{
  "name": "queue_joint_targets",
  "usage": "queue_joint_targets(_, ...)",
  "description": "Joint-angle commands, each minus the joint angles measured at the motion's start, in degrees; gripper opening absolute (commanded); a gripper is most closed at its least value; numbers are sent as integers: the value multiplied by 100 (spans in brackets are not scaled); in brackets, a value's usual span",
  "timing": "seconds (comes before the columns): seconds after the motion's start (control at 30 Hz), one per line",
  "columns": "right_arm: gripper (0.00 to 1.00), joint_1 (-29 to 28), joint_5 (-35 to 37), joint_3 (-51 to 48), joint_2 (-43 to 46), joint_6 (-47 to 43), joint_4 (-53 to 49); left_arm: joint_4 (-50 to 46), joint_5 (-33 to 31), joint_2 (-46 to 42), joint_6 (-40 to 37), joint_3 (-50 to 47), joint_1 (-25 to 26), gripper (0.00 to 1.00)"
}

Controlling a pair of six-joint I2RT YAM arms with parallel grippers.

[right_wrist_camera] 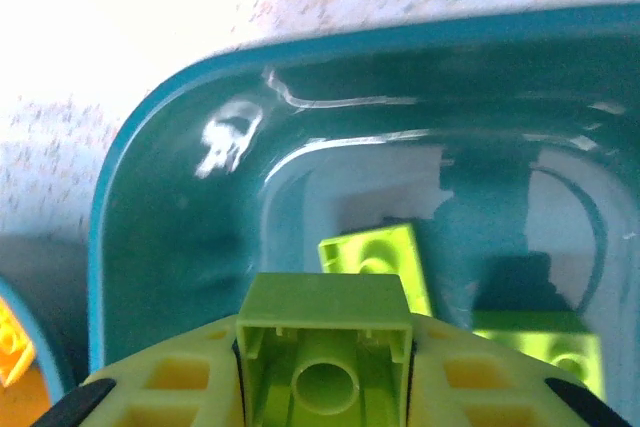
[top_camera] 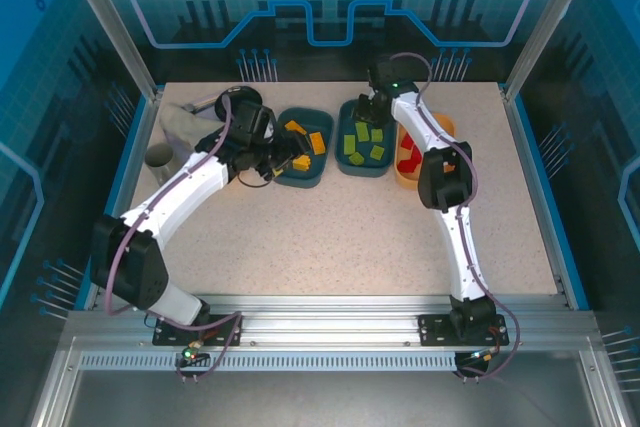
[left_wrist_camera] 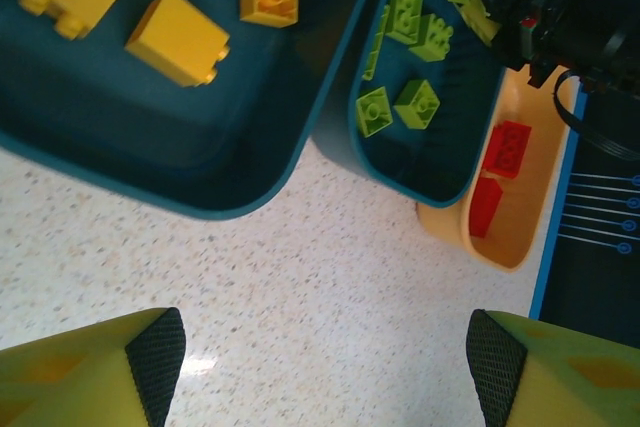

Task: Sort the legos into containers by color

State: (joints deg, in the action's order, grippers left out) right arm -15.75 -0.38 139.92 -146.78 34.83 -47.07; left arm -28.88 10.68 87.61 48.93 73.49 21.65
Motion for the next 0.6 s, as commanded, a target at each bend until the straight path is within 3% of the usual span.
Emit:
queue_joint_targets(0.0,24,122,593,482,-262,283,-463,153,199,213,-171,296,58,78)
queue_joint_targets(0.17,28,126,870,837,-523,451,-451,154,280,495,-200,535,74,78)
queue_joint_targets(0.4,55,112,848,1160,-576,606,-582,60,304,627,-301,778,75,78)
queue_joint_targets(0.57,65,-21,757,1046,-75,439,-561,-129,129,457,-414,876,76,79)
